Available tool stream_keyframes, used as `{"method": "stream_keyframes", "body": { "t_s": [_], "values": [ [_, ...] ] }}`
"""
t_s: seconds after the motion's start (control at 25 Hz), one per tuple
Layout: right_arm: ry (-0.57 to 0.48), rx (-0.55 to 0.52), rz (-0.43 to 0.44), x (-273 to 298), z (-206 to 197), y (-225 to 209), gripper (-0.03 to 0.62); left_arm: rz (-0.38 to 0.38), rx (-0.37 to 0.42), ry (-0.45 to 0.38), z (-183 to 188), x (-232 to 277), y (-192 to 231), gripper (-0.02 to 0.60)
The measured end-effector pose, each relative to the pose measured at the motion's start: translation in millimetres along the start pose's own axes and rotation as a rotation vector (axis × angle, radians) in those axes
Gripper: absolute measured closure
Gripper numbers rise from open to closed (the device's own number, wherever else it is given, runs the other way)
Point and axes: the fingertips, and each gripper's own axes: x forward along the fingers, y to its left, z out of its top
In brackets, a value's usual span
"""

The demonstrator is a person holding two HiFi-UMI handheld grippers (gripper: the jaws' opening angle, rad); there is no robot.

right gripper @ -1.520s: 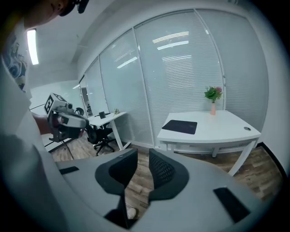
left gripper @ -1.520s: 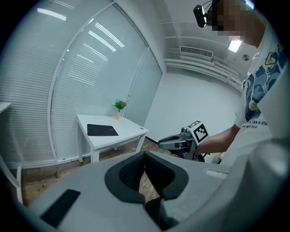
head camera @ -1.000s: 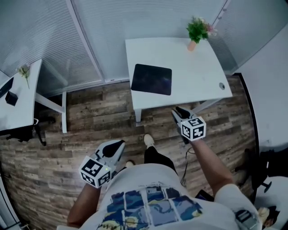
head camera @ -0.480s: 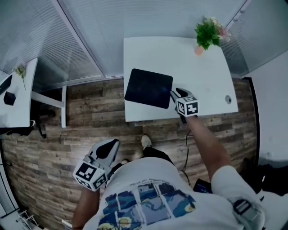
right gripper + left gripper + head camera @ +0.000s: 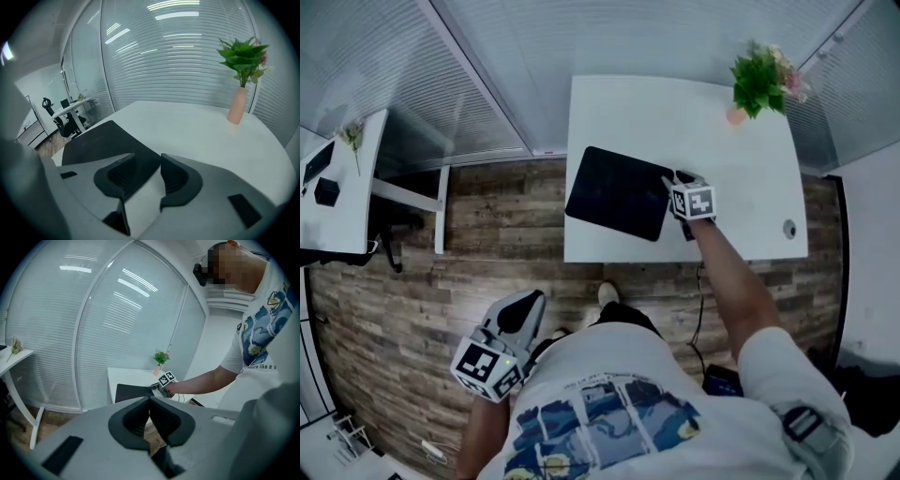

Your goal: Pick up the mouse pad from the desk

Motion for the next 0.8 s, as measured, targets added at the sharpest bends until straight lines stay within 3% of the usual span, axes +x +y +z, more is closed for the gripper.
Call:
{"method": "stream_keyframes", "body": {
  "t_s": [0.4, 0.8],
  "values": [
    [0.047, 0.033, 0.015, 20.7, -0.9, -4.4, 0.421, 0.028, -0.026, 0.005, -2.8, 0.3, 12.6, 0.578],
    [0.018, -0.009, -0.011, 13.5, 4.6, 14.8, 0.558, 0.012, -0.018, -0.010, -0.7, -7.0, 14.8, 0.578]
  ]
}}
